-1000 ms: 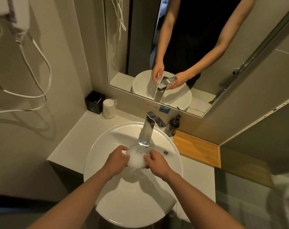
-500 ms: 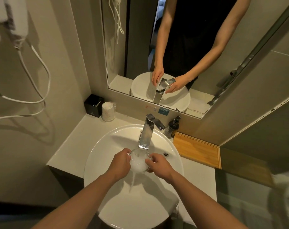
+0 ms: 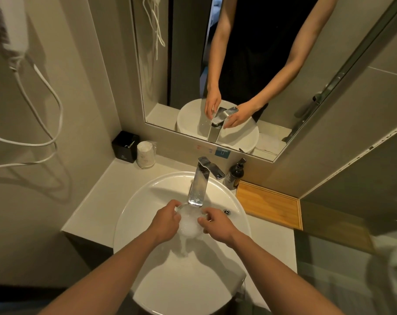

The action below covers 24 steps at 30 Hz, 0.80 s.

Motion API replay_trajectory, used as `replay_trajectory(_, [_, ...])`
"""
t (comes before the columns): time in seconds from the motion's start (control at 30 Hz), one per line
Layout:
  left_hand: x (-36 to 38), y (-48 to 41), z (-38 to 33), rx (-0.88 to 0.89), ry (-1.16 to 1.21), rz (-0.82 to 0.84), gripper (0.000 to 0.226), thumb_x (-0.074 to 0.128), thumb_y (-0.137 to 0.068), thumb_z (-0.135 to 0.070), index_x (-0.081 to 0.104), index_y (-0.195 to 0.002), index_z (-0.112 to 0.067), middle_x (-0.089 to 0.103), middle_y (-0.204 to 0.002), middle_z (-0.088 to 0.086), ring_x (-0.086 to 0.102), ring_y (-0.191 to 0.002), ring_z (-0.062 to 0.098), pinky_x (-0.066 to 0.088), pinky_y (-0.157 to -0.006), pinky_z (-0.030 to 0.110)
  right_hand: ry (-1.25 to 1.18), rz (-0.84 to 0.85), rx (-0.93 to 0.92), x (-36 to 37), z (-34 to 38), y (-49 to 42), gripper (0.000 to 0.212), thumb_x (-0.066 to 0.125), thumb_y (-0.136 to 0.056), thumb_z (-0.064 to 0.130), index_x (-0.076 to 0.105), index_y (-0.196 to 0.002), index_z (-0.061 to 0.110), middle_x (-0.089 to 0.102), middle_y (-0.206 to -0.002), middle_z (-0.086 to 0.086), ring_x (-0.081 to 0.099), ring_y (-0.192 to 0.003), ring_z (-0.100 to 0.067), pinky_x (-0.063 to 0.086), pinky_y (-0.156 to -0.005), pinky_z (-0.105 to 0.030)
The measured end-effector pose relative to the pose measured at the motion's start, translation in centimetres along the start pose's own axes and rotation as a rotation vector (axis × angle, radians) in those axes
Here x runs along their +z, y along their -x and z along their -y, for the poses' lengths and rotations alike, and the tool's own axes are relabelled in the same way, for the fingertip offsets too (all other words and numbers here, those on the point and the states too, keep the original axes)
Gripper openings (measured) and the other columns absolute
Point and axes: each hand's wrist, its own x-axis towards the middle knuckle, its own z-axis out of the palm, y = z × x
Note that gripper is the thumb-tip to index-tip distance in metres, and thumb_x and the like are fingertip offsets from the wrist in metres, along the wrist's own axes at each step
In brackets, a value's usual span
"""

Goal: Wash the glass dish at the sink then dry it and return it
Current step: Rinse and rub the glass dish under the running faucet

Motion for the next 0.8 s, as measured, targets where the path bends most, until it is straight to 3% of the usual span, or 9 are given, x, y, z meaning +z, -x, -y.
replay_trajectory(0.1, [0.1, 0.2, -0.1, -0.035, 0.034, 0.036, 0.02, 0.048, -0.099, -0.013, 0.054, -0.117, -0.018, 0.065, -0.097, 0.014, 0.069, -0.091, 0.037, 0.062, -0.078, 0.051, 0.006, 0.002, -0.002, 0.0, 0.0, -0.1, 0.03, 0.054, -0.094, 0.03, 0.067, -0.116, 0.015, 0.072, -0.102, -0.013, 0.071, -0.092, -0.028, 0.06, -0.087, -0.051])
replay_trajectory(0.2, [-0.3, -0.4, -0.2, 0.0, -0.074, 0.025, 0.024, 0.054, -0.098, -0.019, 0.057, -0.121, -0.019, 0.069, -0.097, 0.009, 0.066, -0.081, 0.022, 0.056, -0.07, 0.033, 0.073, 0.023, -0.032, -0.2, 0.2, -0.5, 0.031, 0.052, -0.095, 0.034, 0.068, -0.117, 0.017, 0.073, -0.103, -0.013, 0.069, -0.093, -0.03, 0.057, -0.088, -0.053])
replay_trajectory(0.27, [-0.6, -0.7, -0.4, 0.045, -0.121, 0.031, 0.026, 0.056, -0.098, -0.019, 0.059, -0.123, -0.02, 0.068, -0.092, 0.004, 0.061, -0.073, 0.016, 0.049, -0.065, 0.027, 0.125, 0.035, -0.075, -0.2, 0.8, -0.4, 0.03, 0.053, -0.099, 0.031, 0.067, -0.123, 0.02, 0.074, -0.108, -0.009, 0.068, -0.096, -0.027, 0.056, -0.088, -0.046])
replay_trajectory(0.37, [-0.5, -0.7, -0.2, 0.071, -0.186, 0.029, 0.021, 0.052, -0.098, -0.014, 0.061, -0.116, -0.02, 0.068, -0.092, 0.005, 0.061, -0.075, 0.019, 0.051, -0.069, 0.033, 0.111, 0.004, -0.08, -0.1, 1.3, -0.2, 0.029, 0.055, -0.1, 0.033, 0.069, -0.121, 0.018, 0.074, -0.106, -0.007, 0.067, -0.095, -0.024, 0.054, -0.087, -0.044])
replay_trajectory(0.5, [-0.1, -0.4, 0.5, 0.032, -0.156, -0.001, 0.016, 0.05, -0.099, -0.013, 0.057, -0.113, -0.019, 0.063, -0.09, 0.002, 0.061, -0.074, 0.014, 0.053, -0.066, 0.031, 0.091, -0.035, -0.039, 0.2, 0.6, 0.0, 0.029, 0.059, -0.096, 0.037, 0.07, -0.111, 0.015, 0.072, -0.1, -0.005, 0.068, -0.09, -0.023, 0.056, -0.084, -0.044])
replay_trajectory(0.6, [0.2, -0.2, 0.7, -0.001, -0.128, 0.002, 0.015, 0.049, -0.1, -0.013, 0.055, -0.112, -0.018, 0.064, -0.089, 0.004, 0.066, -0.078, 0.022, 0.061, -0.074, 0.046, 0.077, -0.013, -0.018, 0.3, 0.1, 0.0, 0.028, 0.058, -0.097, 0.036, 0.068, -0.114, 0.015, 0.071, -0.098, -0.005, 0.07, -0.088, -0.024, 0.058, -0.085, -0.045])
replay_trajectory(0.73, [0.2, -0.3, 0.1, 0.04, -0.173, 0.026, 0.037, 0.052, -0.099, -0.016, 0.051, -0.136, -0.017, 0.067, -0.115, 0.008, 0.064, -0.1, 0.024, 0.047, -0.081, 0.029, 0.114, -0.015, -0.069, 0.0, 0.7, -0.2, 0.027, 0.053, -0.1, 0.034, 0.07, -0.113, 0.017, 0.072, -0.1, -0.005, 0.067, -0.09, -0.024, 0.056, -0.085, -0.047])
replay_trajectory(0.8, [0.1, -0.5, -0.3, 0.069, -0.185, 0.019, 0.04, 0.054, -0.098, -0.016, 0.053, -0.138, -0.019, 0.067, -0.125, 0.008, 0.061, -0.105, 0.022, 0.041, -0.083, 0.026, 0.118, -0.003, -0.087, -0.2, 1.3, -0.3, 0.027, 0.053, -0.101, 0.032, 0.07, -0.117, 0.018, 0.073, -0.103, -0.006, 0.066, -0.094, -0.024, 0.054, -0.086, -0.044])
